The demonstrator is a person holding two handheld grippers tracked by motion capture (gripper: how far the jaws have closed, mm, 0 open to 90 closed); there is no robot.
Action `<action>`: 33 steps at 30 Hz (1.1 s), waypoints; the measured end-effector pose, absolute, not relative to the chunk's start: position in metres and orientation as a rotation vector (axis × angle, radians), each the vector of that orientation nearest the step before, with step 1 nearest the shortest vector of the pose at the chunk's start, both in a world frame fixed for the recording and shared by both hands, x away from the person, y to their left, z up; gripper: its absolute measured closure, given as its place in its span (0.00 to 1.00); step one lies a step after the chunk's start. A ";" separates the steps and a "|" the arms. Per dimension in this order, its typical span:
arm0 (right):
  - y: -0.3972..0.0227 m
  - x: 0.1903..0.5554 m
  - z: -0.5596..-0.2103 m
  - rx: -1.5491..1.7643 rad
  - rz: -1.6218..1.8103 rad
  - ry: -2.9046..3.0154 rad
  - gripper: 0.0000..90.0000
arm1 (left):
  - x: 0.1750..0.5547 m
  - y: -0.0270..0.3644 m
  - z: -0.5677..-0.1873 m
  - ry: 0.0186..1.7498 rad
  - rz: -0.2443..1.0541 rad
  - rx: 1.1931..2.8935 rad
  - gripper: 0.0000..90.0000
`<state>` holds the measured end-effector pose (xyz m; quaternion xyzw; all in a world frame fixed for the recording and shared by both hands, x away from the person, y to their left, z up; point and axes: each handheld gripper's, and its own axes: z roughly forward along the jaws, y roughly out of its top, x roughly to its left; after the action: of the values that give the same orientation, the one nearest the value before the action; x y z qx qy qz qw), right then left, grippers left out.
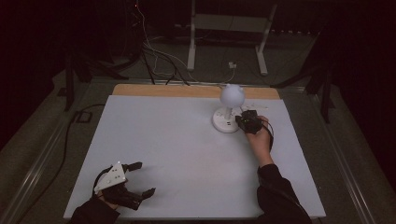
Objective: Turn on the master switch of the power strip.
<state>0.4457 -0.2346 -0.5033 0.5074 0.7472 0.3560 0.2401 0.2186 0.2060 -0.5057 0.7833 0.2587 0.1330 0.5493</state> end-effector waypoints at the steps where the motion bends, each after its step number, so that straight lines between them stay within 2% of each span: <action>1: -0.234 0.445 -0.505 1.392 0.991 2.046 1.00 | 0.219 0.206 -0.506 0.613 0.315 1.854 0.00; 33: -0.222 0.439 -0.514 1.338 0.891 1.965 1.00 | 0.218 0.206 -0.506 0.610 0.320 1.860 0.00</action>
<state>0.4394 -0.2216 -0.5136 0.5033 0.7392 0.3350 0.2967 0.2183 0.2056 -0.5058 0.7848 0.2574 0.1349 0.5474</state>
